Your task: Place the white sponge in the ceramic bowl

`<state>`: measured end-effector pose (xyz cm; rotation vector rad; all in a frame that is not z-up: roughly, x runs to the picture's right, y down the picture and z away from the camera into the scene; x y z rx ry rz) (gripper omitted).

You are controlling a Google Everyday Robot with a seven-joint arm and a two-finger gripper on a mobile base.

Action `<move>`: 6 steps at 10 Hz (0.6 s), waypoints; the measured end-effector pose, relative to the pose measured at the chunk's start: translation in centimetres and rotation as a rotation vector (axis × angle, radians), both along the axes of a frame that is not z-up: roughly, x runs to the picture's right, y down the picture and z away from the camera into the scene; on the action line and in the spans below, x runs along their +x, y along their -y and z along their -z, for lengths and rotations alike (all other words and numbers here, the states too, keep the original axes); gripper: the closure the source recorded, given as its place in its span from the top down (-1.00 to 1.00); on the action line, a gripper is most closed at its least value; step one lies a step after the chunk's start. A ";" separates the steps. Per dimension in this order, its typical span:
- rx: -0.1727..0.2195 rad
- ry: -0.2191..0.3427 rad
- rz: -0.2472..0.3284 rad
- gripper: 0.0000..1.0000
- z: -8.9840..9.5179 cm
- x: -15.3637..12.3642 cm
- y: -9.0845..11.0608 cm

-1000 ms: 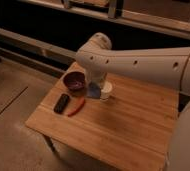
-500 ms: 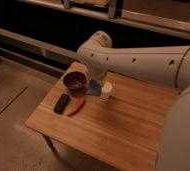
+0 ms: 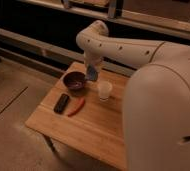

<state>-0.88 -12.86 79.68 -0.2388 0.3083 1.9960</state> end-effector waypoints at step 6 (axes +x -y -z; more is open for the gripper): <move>-0.092 0.107 -0.026 -1.00 -2.5 -6.0 -1.3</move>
